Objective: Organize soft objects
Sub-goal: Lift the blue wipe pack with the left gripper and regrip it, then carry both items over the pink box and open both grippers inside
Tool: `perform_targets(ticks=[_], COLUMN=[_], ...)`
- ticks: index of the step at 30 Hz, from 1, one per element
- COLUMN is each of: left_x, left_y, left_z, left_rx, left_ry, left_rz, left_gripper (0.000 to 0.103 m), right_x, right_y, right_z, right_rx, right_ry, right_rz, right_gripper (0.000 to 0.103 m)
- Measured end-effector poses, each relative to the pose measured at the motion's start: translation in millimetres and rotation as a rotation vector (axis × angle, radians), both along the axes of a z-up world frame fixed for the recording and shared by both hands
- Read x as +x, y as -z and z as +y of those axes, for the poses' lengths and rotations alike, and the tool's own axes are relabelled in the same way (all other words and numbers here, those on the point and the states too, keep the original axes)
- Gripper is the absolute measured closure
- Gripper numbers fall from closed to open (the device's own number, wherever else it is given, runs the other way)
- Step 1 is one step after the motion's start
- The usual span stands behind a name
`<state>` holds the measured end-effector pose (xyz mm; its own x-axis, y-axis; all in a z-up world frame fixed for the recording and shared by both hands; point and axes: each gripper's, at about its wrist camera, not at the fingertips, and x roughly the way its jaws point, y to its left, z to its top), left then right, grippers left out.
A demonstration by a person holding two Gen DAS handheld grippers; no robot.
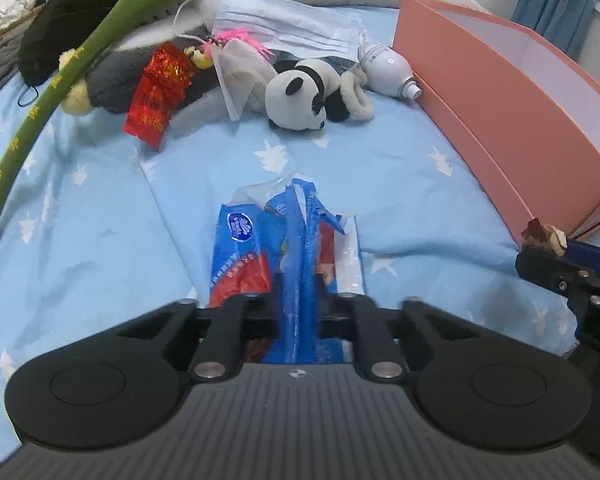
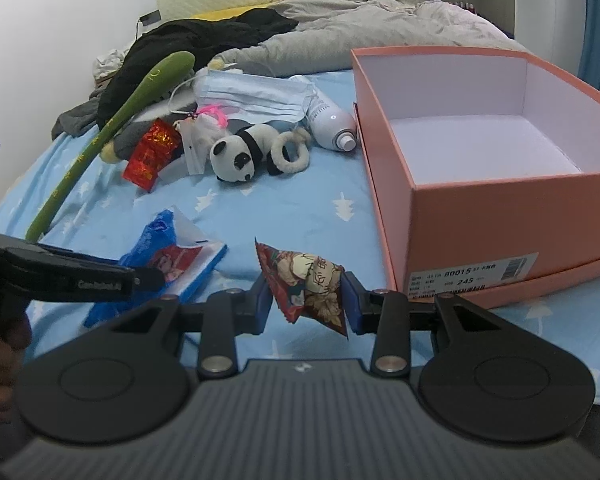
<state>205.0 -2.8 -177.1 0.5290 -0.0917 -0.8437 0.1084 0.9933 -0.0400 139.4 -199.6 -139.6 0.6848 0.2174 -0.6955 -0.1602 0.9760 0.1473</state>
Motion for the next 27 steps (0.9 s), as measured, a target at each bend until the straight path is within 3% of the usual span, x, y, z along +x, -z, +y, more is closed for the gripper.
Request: perform_targets(ticks=[11, 20, 27], left_x=[-10, -10, 2], left_y=[-48, -119, -165], left_z=[4, -10, -41], left_rx=[-0.058, -0.204, -0.246], left_ry=[-0.014, 0.013, 0.073], left_rz=[-0.084, -0.195, -0.273], left_gripper=[0.095, 0.095, 0.095], right_x=[-3, -7, -10], right_y=[-20, -76, -119], right_z=[0, -10, -34], right_rx=[0.032, 0.059, 0.041], right_ry=[-0.011, 0.0, 0.04], right_rz=[-0.045, -0.171, -0.262], right_gripper=[0.062, 0.062, 0.062])
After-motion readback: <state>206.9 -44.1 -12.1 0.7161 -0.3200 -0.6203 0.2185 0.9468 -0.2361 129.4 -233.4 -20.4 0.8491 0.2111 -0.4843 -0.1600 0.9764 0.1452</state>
